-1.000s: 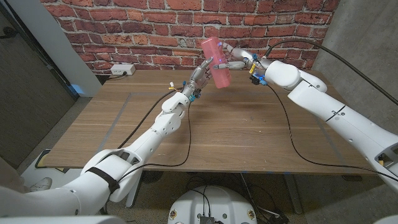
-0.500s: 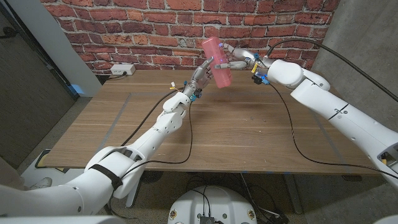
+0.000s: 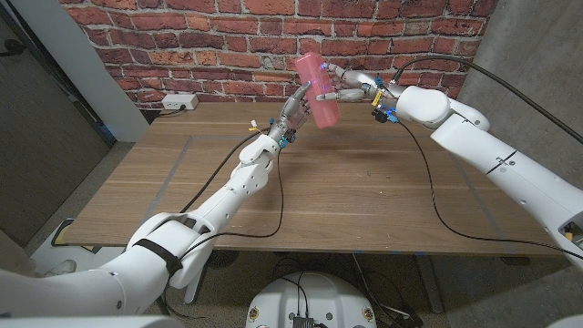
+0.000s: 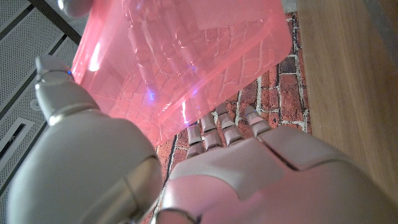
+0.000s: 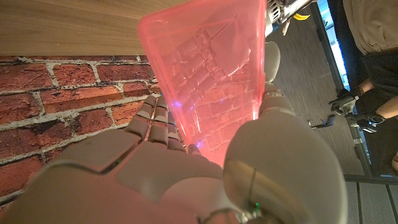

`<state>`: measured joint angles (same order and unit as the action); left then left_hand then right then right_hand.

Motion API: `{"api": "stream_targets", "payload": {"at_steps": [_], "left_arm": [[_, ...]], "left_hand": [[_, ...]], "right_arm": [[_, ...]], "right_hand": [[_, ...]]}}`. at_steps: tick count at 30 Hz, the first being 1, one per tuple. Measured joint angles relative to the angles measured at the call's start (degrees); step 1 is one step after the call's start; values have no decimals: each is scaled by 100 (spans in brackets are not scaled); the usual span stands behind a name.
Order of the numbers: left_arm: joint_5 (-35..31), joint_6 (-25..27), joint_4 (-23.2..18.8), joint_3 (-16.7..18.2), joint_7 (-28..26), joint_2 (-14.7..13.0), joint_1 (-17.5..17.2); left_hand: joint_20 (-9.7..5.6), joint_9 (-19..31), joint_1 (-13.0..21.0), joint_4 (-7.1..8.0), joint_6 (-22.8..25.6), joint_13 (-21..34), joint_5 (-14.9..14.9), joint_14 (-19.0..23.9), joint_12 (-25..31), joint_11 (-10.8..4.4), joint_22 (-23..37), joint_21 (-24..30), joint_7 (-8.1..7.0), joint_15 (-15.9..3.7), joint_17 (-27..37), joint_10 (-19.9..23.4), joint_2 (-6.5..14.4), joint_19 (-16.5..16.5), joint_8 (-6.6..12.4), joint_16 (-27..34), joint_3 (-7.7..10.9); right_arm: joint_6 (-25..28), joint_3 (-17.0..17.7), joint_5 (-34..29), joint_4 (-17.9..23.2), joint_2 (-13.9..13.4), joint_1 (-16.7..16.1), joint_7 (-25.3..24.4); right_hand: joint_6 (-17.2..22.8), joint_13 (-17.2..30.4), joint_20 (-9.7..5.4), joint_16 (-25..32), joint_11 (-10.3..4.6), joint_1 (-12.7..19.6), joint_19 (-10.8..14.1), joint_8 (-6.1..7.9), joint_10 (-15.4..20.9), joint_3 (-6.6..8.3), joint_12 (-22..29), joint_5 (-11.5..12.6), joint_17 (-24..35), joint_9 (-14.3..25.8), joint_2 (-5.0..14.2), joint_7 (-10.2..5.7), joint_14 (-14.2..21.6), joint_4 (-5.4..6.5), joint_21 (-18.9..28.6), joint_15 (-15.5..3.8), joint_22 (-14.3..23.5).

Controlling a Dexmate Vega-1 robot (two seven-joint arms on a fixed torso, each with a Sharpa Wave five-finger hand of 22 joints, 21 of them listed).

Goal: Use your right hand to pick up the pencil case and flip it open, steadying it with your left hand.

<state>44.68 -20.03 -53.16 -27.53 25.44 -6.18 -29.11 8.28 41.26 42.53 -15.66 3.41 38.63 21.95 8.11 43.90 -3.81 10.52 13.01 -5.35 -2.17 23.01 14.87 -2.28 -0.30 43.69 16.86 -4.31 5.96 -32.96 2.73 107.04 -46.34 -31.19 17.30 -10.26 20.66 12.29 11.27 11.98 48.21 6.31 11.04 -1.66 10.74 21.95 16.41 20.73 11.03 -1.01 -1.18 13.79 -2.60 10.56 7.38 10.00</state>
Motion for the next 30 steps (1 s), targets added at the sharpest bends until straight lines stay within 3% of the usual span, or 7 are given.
{"api": "stream_targets", "payload": {"at_steps": [6, 15, 22, 26, 28, 29, 30], "left_arm": [[94, -5, 87, 75, 88, 67, 0], [270, 56, 227, 176, 265, 162, 0], [598, 132, 404, 277, 716, 264, 21], [789, 162, 1065, 516, 1134, 531, 261], [865, 200, 1269, 575, 1317, 594, 326], [902, 208, 1269, 575, 1388, 594, 326], [942, 220, 1269, 575, 1458, 594, 326]], "left_hand": [[23, 30, 0, 0, 100, 52, 30, 174, 29, -17, 0, 0, 43, -7, 26, 182, 0, 40, 141, 0, 0], [-8, 28, 0, 0, 133, 81, 95, 234, 63, 42, -1, 0, 73, -7, 53, 241, 0, 71, 180, -34, 0], [-40, 1, 5, 0, 160, 89, 119, 233, 85, 40, -1, -38, 46, -7, 75, 308, -5, 102, 210, -78, 0], [-42, -1, 7, 0, 161, 89, 120, 233, 61, 43, -1, -39, 45, -7, 79, 321, -7, 99, 210, -99, 0], [-61, -3, 30, 0, 160, 85, 120, 233, 38, 43, -1, -39, 45, -7, 79, 321, -30, 79, 210, -99, 0], [-61, -3, 37, 0, 158, 85, 133, 233, 15, 41, -1, -39, 45, -7, 79, 317, -37, 79, 200, -99, 0], [-61, -3, 52, 0, 158, 85, 152, 233, -4, 41, -2, -40, 45, -7, 79, 317, -52, 78, 188, -100, 0]], "right_arm": [[-28, 39, 46, 80, -27, -36, -4], [-33, 105, 56, 188, -80, -120, -139], [-43, 181, 63, 282, -125, -195, -225], [-30, 229, 77, 341, -147, -234, -360], [12, 253, 81, 367, -159, -259, -394], [12, 267, 81, 383, -163, -269, -394], [12, 289, 81, 409, -168, -276, -394]], "right_hand": [[20, 0, 0, 0, -9, -69, 0, 6, -9, 0, -31, -143, -29, 0, 24, 21, -40, 0, 0, -42, 0], [32, 0, 0, 41, 11, -167, 0, 81, 13, -47, -52, -223, -61, 9, 31, 29, -40, 47, 26, -44, 0], [54, 0, -1, 42, 14, -200, 0, 46, 17, -49, -75, -266, -69, 29, 42, 51, -50, 49, 26, -53, 0], [50, 0, -1, 41, 17, -227, 0, 47, 26, -71, -75, -310, -96, 15, 15, 54, -89, 71, 26, -94, 0], [34, 8, -1, 40, -164, -248, 0, 47, 233, -71, -73, -311, -97, 15, 37, 70, -87, 71, 26, -97, 0], [34, 68, -1, 50, -661, -248, 0, 47, 745, -71, -30, -310, -67, 15, 37, 70, 144, 71, 25, -428, 0], [33, 57, -2, 69, -907, -250, 1, 47, 991, -83, -36, -310, -62, 15, 35, 70, 524, 83, 25, -807, 0]]}}
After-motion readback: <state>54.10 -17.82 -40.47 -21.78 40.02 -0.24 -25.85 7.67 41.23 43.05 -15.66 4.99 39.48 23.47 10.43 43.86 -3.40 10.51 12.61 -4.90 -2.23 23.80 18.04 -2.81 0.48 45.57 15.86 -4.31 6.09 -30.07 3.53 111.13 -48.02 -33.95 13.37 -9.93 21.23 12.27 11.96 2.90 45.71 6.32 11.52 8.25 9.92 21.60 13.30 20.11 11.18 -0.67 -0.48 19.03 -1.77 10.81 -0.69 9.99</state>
